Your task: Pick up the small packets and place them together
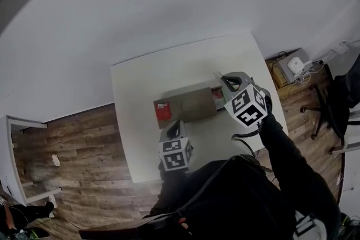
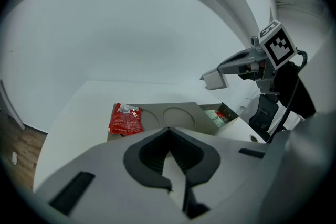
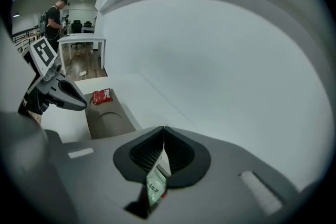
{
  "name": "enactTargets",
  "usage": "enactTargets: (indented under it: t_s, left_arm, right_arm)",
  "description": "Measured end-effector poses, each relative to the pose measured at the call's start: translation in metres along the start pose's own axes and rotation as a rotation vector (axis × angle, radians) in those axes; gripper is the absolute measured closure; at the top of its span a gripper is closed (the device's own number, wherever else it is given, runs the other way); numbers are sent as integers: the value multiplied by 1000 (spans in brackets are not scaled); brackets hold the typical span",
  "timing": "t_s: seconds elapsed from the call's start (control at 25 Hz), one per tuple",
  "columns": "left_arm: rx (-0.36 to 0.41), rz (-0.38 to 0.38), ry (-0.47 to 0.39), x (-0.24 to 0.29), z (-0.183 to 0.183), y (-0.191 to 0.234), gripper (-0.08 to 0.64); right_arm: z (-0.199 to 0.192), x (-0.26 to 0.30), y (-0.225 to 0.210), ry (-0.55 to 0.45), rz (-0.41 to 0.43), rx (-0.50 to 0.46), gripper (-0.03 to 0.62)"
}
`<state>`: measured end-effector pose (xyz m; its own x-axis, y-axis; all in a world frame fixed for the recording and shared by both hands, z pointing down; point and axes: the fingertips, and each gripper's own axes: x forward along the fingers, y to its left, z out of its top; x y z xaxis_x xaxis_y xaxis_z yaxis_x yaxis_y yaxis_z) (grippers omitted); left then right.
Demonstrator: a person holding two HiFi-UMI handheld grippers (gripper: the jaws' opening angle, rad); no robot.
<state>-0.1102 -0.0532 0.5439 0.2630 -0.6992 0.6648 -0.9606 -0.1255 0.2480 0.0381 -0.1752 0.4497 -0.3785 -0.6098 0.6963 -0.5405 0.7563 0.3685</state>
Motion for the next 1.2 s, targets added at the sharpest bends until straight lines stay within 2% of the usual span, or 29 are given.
enactTargets:
  t_s: [0.28, 0.44, 0.56, 1.04, 1.2]
  left_arm:
    - [-24, 27, -10, -7, 4, 6, 560]
    - [-61, 45, -32, -15, 4, 13, 559]
    - [-75, 60, -17, -20, -6, 22, 560]
    - [-106, 95, -43, -37, -15, 39, 560]
    - [-110, 94, -28, -38, -19, 42, 560]
  right_arm:
    - [48, 30, 72, -70, 105, -132, 584]
    - [60, 45, 116, -80, 166, -208, 584]
    - [62, 51, 141, -81, 213, -233, 584]
    - [58, 68, 191, -61, 287, -296, 584]
    - [57, 73, 200, -60, 301, -326, 584]
